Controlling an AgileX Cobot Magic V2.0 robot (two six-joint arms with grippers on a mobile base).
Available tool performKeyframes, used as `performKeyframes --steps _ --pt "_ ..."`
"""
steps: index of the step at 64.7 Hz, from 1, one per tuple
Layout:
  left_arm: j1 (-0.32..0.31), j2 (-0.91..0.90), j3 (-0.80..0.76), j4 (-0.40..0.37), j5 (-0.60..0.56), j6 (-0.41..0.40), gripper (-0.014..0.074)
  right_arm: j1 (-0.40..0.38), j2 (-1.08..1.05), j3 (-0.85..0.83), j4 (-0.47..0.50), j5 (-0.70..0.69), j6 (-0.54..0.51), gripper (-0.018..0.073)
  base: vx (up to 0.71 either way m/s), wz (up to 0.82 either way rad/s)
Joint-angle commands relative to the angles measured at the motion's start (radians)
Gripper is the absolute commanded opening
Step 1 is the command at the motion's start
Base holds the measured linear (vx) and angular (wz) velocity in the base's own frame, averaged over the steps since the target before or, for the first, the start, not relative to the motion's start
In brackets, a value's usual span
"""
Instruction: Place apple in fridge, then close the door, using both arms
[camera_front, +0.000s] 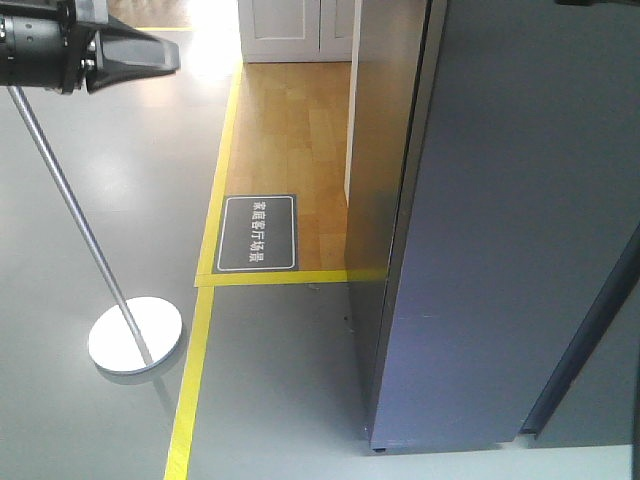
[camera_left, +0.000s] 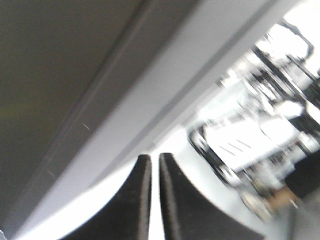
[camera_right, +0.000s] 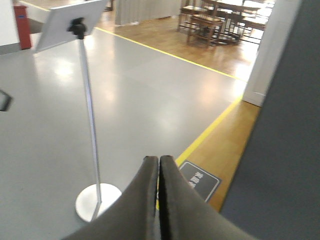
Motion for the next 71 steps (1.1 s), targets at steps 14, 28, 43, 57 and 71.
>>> performKeyframes --steps 14,28,43,57,71 --pt "0.000 -0.183 -0.027 0.012 0.117 -0.004 -0.0008 -0.004 -0.173 0.006 0.027 0.116 0.006 -0.0004 0.00 0.00" --pt "0.000 -0.398 0.078 0.154 0.009 -0.035 -0.0007 -0.004 -0.393 0.341 0.027 -0.046 -0.012 -0.0004 0.00 0.00" --pt "0.000 -0.697 0.411 0.253 -0.163 -0.042 -0.0007 -0.004 -0.709 0.740 0.006 -0.127 -0.005 -0.0004 0.00 0.00" --pt "0.000 -1.009 0.861 0.249 -0.392 -0.053 -0.0007 -0.004 -0.987 1.021 0.001 -0.149 0.055 -0.0004 0.00 0.00" --pt "0.000 -1.229 1.236 0.185 -0.586 -0.171 -0.0007 -0.004 -1.144 1.172 0.001 -0.160 0.055 -0.0004 0.00 0.00"
